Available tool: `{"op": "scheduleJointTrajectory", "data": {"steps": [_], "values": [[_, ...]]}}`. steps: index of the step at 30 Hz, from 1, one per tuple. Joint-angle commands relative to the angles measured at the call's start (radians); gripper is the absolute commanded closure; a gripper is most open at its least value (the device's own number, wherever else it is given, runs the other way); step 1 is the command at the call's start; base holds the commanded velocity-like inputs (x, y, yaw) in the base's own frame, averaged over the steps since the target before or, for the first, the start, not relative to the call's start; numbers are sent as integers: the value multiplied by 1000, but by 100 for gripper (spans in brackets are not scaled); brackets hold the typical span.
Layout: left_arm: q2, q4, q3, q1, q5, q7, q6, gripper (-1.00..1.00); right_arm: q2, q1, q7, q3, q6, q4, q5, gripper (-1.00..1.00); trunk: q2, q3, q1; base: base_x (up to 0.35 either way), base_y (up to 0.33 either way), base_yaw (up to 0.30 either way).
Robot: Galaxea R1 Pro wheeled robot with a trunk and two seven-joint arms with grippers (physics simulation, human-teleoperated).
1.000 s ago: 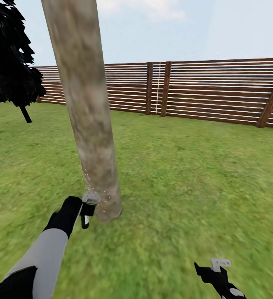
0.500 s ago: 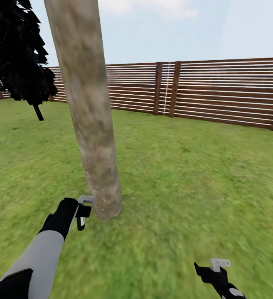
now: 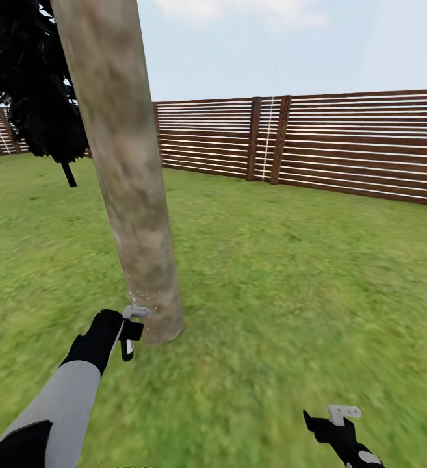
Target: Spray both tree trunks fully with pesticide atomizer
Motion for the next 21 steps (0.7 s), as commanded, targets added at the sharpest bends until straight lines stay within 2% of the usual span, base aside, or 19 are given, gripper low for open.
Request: {"op": "scheduleJointTrajectory", "data": {"steps": [1, 4, 9, 14, 15, 16, 17, 19, 21], "values": [[0, 1, 0, 0, 0, 0, 0, 100, 0, 0, 0, 0, 0, 0, 0, -100, 0, 0, 0, 69, -276, 274], [-1, 5, -1, 0, 1, -1, 0, 100, 0, 0, 0, 0, 0, 0, 0, -100, 0, 0, 0, 32, -276, 193], [-37, -6, -5, 0, 6, -1, 1, 100, -1, 0, 0, 0, 0, 0, 0, -100, 0, 0, 0, 1, -64, 12], [-24, -143, 4, -1, 5, -1, 11, 100, -1, 0, 0, 0, 0, 0, 0, -100, 0, 0, 0, 0, 0, 0], [-18, -174, 37, -2, 4, -3, 14, 100, -1, 0, 0, 0, 0, 0, 0, -100, 0, 0, 0, 0, 0, 0], [-6, -182, 99, -4, 6, -9, 15, 100, -1, 0, 0, 0, 0, 0, 0, -100, 0, 0, 0, 0, 0, 0], [-1, -184, 122, -5, 7, -10, 15, 100, -1, 0, 0, 0, 0, 0, 0, -100, 0, 0, 0, 0, 0, 0], [-7, -183, 139, -7, 6, -11, 17, 100, -1, 0, 0, 0, 0, 0, 0, -100, 0, 0, 0, 0, 0, 0], [-47, -178, 112, -12, 6, -11, 22, 100, -1, 0, 0, 0, 0, 0, 0, -100, 0, 0, 0, 0, 0, 0]]}}
